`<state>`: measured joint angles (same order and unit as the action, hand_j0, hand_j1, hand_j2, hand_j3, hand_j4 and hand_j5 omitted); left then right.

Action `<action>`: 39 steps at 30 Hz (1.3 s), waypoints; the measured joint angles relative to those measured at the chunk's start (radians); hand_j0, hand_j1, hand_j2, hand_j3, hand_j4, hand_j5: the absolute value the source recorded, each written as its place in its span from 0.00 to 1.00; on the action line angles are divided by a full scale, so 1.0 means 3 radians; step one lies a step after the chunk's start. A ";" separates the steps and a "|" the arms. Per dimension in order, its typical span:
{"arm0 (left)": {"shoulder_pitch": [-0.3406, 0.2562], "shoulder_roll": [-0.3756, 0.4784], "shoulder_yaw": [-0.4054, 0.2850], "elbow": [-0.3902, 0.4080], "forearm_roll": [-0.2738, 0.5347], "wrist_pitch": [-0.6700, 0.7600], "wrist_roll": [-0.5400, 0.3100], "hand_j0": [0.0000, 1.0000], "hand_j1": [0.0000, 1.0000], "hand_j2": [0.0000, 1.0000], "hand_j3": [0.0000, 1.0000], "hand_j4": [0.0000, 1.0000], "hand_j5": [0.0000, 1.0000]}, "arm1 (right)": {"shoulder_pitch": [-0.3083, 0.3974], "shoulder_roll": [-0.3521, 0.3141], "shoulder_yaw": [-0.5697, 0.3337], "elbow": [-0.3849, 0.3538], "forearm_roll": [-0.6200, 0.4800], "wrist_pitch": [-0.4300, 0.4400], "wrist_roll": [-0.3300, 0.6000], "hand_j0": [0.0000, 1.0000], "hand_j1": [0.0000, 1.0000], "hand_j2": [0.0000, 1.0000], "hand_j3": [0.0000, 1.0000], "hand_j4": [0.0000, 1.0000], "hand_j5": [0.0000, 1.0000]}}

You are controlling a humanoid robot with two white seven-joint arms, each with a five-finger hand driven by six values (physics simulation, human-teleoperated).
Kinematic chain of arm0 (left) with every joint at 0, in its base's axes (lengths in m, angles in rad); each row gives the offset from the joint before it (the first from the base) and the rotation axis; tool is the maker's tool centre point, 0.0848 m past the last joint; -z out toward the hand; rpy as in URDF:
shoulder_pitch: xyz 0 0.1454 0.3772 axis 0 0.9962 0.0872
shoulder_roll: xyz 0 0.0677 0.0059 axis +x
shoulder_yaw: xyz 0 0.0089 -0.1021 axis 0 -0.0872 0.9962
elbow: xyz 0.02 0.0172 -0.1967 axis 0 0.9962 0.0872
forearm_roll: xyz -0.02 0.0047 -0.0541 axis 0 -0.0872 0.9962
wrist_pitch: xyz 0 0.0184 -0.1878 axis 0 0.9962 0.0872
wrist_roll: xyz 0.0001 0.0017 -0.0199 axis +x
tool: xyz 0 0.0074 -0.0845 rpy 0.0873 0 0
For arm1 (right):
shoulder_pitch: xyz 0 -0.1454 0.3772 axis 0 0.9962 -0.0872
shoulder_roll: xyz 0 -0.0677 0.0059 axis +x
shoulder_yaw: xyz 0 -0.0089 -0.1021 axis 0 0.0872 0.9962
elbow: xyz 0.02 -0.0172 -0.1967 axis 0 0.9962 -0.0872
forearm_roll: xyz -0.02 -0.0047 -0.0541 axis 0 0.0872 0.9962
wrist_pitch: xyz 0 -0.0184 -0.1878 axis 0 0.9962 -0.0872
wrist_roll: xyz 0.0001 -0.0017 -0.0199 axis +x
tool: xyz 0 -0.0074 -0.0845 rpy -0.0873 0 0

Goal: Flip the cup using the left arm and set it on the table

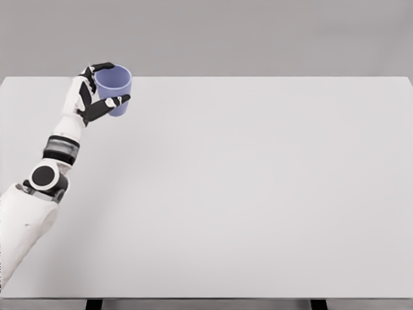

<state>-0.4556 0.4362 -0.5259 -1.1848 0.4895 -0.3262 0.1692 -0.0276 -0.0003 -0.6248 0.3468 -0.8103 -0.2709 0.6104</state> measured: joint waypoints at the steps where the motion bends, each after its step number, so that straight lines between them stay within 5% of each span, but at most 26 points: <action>1: 0.0000 -0.0021 0.0000 0.0035 -0.0001 0.0000 0.0000 0.60 0.60 0.60 0.60 0.60 0.60 | 0.0000 0.0000 0.0000 0.0000 0.0000 0.0000 0.0000 1.00 1.00 1.00 1.00 1.00 1.00; 10: -0.0026 -0.0101 0.0022 0.0173 -0.0019 -0.0015 0.0017 0.60 0.60 0.60 0.60 0.60 0.60 | 0.0000 0.0000 0.0000 0.0000 0.0000 0.0000 0.0000 1.00 1.00 1.00 1.00 1.00 1.00; 20: -0.0026 -0.0103 0.0021 0.0180 -0.0011 -0.0017 0.0024 0.83 0.83 0.83 0.83 0.83 0.83 | 0.0000 0.0000 -0.0001 0.0000 0.0000 0.0000 0.0000 1.00 1.00 1.00 1.00 1.00 1.00; 39: -0.0026 -0.0076 0.0000 0.0165 -0.0019 -0.0021 0.0023 0.87 0.87 0.87 0.87 0.87 0.87 | 0.0000 0.0000 0.0000 0.0000 0.0000 0.0000 0.0000 1.00 1.00 1.00 1.00 1.00 1.00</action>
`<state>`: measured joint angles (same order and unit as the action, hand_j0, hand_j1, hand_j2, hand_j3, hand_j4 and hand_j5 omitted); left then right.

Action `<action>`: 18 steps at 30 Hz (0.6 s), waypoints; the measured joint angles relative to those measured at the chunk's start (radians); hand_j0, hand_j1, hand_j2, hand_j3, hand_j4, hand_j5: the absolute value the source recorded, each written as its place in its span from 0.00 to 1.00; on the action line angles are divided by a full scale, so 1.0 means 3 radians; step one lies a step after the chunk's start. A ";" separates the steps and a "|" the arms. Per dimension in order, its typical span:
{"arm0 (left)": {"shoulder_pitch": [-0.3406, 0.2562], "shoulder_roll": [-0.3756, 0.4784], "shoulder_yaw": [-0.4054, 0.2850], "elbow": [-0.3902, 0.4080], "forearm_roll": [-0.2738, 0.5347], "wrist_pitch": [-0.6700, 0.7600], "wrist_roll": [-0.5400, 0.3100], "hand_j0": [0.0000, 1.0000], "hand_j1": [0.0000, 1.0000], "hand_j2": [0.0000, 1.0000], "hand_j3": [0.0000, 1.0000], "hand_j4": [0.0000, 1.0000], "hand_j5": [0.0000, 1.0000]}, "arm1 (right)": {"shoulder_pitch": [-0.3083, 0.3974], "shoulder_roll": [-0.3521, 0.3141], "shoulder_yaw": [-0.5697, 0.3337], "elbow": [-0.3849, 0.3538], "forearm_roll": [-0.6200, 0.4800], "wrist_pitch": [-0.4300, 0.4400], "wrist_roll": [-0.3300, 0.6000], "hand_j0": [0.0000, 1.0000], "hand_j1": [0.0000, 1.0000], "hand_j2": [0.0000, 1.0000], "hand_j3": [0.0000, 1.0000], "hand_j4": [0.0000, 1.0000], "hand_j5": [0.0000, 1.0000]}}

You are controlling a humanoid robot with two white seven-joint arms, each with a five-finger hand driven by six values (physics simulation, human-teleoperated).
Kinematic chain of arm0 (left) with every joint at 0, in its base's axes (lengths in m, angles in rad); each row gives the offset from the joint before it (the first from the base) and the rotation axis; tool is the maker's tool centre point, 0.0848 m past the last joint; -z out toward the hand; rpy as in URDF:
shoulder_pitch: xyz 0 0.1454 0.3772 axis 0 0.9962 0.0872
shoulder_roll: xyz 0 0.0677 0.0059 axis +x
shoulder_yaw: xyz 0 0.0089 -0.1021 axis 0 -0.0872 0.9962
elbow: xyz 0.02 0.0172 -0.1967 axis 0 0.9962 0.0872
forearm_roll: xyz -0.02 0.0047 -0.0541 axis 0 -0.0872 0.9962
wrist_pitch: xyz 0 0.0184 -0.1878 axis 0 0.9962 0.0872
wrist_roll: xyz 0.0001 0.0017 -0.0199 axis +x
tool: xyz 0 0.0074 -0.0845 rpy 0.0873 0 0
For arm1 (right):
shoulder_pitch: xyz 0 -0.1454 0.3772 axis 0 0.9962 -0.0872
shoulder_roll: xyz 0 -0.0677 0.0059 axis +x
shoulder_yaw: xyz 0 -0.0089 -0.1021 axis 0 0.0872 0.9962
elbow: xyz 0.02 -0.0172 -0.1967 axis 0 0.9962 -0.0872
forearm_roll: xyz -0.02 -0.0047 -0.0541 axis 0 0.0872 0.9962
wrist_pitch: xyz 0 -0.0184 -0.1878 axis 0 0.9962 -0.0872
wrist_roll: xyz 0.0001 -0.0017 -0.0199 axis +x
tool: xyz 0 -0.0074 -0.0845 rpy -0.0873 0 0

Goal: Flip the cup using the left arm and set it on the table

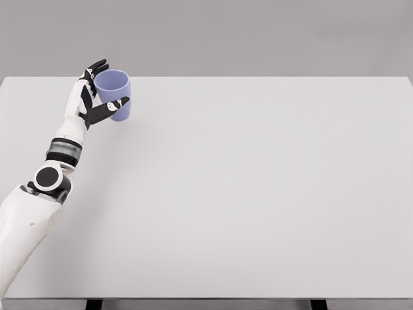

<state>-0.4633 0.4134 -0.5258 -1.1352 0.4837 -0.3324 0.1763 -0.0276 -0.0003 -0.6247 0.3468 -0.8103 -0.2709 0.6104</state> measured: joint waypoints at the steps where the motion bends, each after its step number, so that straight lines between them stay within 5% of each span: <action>1: 0.0000 -0.0002 0.0001 -0.0004 -0.0002 -0.0009 0.0000 0.87 0.87 0.87 0.87 0.87 0.87 | 0.0000 0.0000 0.0000 0.0000 0.0000 0.0000 0.0000 1.00 1.00 1.00 1.00 1.00 1.00; 14: -0.0005 0.0011 0.0023 -0.0020 -0.0007 -0.0195 -0.0001 0.93 0.93 0.93 0.93 0.93 0.93 | 0.0000 0.0000 0.0000 0.0000 0.0000 0.0000 0.0000 1.00 1.00 1.00 1.00 1.00 1.00; 18: -0.0046 0.0280 0.0015 -0.0334 0.0225 -0.0214 -0.0005 1.00 1.00 1.00 1.00 1.00 1.00 | 0.0000 0.0000 -0.0001 0.0000 0.0000 0.0000 0.0000 1.00 1.00 1.00 1.00 1.00 1.00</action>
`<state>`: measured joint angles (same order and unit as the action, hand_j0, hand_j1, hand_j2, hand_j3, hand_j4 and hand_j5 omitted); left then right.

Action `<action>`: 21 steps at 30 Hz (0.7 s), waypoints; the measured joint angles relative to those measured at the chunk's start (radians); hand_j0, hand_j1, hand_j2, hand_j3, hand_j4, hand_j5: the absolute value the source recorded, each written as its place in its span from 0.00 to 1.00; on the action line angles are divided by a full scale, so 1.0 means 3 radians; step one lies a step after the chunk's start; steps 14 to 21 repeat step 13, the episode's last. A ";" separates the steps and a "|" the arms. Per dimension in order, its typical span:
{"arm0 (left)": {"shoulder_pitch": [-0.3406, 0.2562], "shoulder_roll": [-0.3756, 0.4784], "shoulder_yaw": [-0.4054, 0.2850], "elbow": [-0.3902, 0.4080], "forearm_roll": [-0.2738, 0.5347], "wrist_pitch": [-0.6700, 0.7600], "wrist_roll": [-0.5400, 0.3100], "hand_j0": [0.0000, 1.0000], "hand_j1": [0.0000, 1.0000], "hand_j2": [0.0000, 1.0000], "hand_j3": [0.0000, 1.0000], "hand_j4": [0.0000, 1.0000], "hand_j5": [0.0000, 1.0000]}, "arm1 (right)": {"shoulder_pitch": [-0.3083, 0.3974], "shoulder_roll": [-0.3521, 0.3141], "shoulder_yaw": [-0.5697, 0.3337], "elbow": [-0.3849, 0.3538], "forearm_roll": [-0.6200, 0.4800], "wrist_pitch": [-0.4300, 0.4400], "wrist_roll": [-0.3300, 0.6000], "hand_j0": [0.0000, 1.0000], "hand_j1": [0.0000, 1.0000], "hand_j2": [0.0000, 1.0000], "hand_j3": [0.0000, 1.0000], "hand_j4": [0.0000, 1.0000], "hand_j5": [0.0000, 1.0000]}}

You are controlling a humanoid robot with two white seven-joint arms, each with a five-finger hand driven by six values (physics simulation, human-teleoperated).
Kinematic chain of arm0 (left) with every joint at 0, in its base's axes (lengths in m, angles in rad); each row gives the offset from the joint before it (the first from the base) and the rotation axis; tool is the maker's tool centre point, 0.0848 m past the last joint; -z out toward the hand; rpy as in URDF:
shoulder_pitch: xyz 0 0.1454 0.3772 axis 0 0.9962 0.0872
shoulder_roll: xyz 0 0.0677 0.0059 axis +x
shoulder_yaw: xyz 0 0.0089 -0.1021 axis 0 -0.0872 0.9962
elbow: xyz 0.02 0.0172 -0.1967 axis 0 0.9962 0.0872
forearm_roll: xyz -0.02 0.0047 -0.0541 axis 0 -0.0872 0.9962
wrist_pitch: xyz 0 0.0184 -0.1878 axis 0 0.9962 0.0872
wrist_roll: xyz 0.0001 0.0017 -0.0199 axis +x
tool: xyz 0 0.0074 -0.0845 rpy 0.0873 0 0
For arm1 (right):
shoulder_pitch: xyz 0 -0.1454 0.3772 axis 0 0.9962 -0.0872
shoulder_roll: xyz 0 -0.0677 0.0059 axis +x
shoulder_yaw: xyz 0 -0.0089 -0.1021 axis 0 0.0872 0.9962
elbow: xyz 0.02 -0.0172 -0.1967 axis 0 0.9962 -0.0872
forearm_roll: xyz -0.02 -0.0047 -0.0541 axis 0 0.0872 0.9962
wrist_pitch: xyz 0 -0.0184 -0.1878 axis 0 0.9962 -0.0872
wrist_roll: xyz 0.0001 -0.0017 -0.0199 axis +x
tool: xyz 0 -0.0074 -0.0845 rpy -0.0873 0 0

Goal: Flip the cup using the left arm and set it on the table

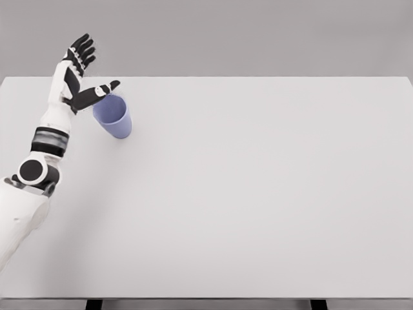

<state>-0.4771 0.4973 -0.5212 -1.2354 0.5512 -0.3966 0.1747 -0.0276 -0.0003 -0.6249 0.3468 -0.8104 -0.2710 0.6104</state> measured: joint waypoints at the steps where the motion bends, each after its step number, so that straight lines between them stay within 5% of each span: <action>1: -0.0005 0.0137 -0.0010 -0.0089 0.0097 -0.0001 -0.0003 1.00 1.00 1.00 1.00 1.00 1.00 | 0.0000 0.0000 0.0000 0.0000 0.0000 0.0000 0.0000 1.00 1.00 1.00 1.00 1.00 1.00; 4: -0.0005 0.0567 -0.0110 -0.0448 0.0292 -0.0120 -0.0187 1.00 1.00 1.00 1.00 1.00 1.00 | 0.0000 0.0000 0.0000 0.0000 0.0000 0.0000 0.0000 1.00 1.00 1.00 1.00 1.00 1.00; 9: 0.0020 0.1513 -0.0488 -0.1178 0.0758 -0.0599 -0.1863 1.00 1.00 1.00 1.00 1.00 1.00 | 0.0000 0.0000 0.0000 0.0000 0.0000 0.0000 0.0000 1.00 1.00 1.00 1.00 1.00 1.00; 11: 0.0087 0.1836 -0.0614 -0.1344 0.0852 -0.0658 -0.2231 1.00 1.00 1.00 1.00 1.00 1.00 | 0.0000 0.0000 0.0000 0.0000 0.0000 0.0000 0.0000 1.00 1.00 1.00 1.00 1.00 1.00; 13: 0.0118 0.2073 -0.0685 -0.1430 0.0899 -0.0689 -0.2420 1.00 1.00 1.00 1.00 1.00 1.00 | 0.0000 0.0000 0.0000 0.0000 0.0000 0.0000 0.0000 1.00 1.00 1.00 1.00 1.00 1.00; 21: 0.0118 0.2073 -0.0685 -0.1430 0.0899 -0.0689 -0.2420 1.00 1.00 1.00 1.00 1.00 1.00 | 0.0000 0.0000 0.0000 0.0000 0.0000 0.0000 0.0000 1.00 1.00 1.00 1.00 1.00 1.00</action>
